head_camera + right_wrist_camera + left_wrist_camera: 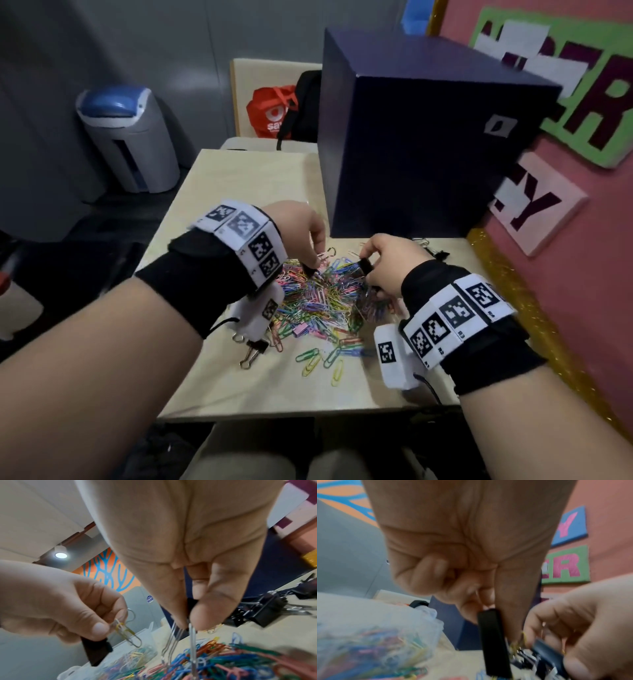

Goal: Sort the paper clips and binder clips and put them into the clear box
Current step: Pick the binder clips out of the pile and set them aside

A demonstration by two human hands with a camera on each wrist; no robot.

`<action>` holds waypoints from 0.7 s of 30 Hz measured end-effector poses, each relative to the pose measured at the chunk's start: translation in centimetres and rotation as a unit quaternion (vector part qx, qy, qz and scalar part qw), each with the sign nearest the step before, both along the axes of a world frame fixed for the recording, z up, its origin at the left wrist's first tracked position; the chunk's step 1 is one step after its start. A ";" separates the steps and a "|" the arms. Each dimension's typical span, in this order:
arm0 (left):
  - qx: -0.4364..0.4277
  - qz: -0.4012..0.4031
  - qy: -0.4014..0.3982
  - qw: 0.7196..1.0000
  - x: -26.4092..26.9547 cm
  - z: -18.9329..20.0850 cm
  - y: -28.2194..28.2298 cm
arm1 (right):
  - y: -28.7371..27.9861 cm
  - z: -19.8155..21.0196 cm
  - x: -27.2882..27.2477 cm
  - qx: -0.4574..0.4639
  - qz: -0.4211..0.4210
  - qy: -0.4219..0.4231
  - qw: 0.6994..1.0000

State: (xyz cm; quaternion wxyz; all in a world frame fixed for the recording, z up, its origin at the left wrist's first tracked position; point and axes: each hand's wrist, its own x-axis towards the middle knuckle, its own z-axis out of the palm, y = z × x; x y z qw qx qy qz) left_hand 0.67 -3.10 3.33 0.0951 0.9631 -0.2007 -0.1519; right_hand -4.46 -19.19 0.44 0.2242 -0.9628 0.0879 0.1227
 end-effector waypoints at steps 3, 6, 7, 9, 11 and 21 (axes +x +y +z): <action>-0.032 0.004 -0.026 0.999 0.5 -0.9 -2.4 | -1.2 0.3 0.2 -0.031 -0.048 -0.012 0.998; -0.039 -0.009 -0.026 0.999 0.7 -1.4 -3.9 | -1.9 0.3 0.4 -0.036 -0.085 -0.026 0.995; -0.040 -0.014 -0.025 0.999 0.7 -1.5 -4.2 | -2.0 0.3 0.3 -0.033 -0.087 -0.024 0.995; -0.056 -0.014 -0.015 0.998 0.9 -1.5 -4.6 | -2.3 0.6 0.3 -0.034 -0.082 -0.010 0.996; -0.098 -0.002 0.014 0.995 1.1 -1.6 -4.7 | -2.6 1.1 0.3 -0.039 -0.066 0.016 0.997; -0.113 0.017 0.085 0.990 1.1 -1.0 -2.8 | -1.9 0.7 0.0 0.011 0.027 0.072 0.997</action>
